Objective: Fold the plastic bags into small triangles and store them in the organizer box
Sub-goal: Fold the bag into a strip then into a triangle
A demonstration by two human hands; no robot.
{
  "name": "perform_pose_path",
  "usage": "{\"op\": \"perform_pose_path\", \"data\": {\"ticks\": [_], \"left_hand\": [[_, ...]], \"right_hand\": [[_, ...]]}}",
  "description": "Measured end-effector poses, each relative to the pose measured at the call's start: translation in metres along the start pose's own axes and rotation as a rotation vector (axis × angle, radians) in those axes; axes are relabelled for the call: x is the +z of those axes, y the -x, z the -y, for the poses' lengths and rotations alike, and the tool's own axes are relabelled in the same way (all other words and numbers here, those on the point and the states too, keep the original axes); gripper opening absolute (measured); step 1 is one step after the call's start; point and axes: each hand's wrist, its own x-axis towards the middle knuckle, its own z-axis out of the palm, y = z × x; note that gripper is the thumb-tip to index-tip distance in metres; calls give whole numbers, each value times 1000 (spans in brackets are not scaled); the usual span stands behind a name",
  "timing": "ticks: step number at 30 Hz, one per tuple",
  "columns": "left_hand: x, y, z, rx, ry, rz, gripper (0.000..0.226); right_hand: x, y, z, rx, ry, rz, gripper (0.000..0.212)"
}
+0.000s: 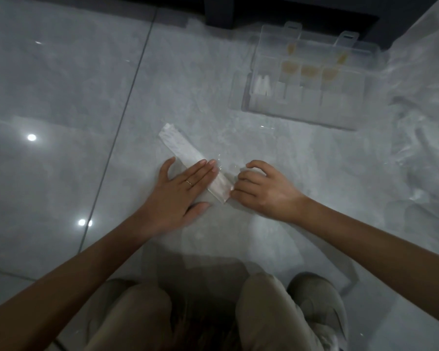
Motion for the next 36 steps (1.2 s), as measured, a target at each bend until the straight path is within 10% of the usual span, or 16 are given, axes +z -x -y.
{"op": "perform_pose_path", "data": {"ticks": [11, 20, 36], "left_hand": [[-3, 0, -2, -5, 35, 10, 65], [-1, 2, -19, -124, 372, -112, 48], [-25, -30, -23, -843, 1182, 54, 43]], "right_hand": [[1, -21, -5, -38, -116, 41, 17], [-17, -42, 2, 348, -612, 250, 23], [-11, -72, -21, 944, -1150, 206, 10]]}}
